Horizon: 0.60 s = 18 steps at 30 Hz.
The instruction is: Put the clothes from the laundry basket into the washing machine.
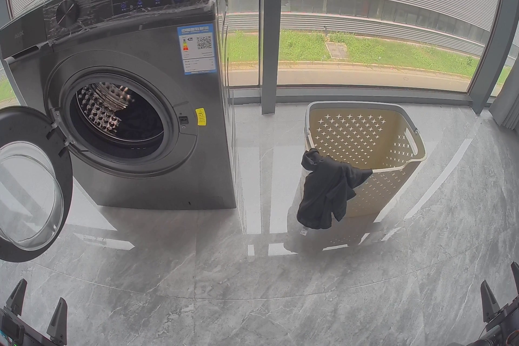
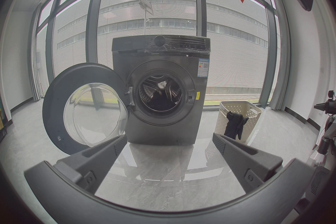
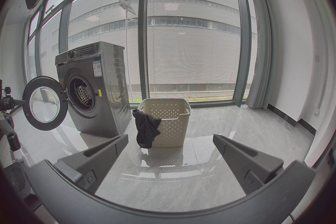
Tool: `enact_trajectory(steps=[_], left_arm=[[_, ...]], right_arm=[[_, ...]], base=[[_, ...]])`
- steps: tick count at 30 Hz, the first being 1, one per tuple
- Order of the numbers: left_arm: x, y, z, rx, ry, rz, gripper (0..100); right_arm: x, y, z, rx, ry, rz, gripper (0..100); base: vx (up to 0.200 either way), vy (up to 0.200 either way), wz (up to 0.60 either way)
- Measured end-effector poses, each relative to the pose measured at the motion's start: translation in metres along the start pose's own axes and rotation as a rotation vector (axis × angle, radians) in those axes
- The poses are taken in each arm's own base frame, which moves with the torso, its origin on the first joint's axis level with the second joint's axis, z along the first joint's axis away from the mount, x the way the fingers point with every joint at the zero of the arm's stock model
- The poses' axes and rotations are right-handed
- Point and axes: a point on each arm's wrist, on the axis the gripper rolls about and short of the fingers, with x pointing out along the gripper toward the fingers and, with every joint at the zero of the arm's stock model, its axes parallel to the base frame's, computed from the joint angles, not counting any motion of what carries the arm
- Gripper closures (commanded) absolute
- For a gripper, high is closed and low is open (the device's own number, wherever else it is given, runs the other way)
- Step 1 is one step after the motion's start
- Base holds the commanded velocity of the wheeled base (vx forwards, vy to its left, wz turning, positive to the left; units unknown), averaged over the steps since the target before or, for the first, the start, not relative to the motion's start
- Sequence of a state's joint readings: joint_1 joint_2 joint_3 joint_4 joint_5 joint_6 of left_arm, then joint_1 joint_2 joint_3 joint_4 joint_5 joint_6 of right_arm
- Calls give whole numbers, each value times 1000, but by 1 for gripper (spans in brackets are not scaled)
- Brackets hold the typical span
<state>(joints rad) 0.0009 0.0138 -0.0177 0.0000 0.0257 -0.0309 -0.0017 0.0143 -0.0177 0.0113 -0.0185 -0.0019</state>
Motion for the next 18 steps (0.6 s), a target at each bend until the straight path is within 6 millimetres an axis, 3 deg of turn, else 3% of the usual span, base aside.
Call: enact_trajectory(steps=[2, 7, 18], left_arm=[[0, 0, 0, 0, 0, 0, 0], [0, 0, 0, 0, 1, 0, 0], [0, 0, 0, -1, 1, 0, 0]], right_arm=[[0, 0, 0, 0, 0, 0, 0], [0, 0, 0, -1, 0, 0, 0], [0, 0, 0, -1, 0, 0, 0]], base=[[0, -200, 0], [0, 0, 0], [200, 0, 0]])
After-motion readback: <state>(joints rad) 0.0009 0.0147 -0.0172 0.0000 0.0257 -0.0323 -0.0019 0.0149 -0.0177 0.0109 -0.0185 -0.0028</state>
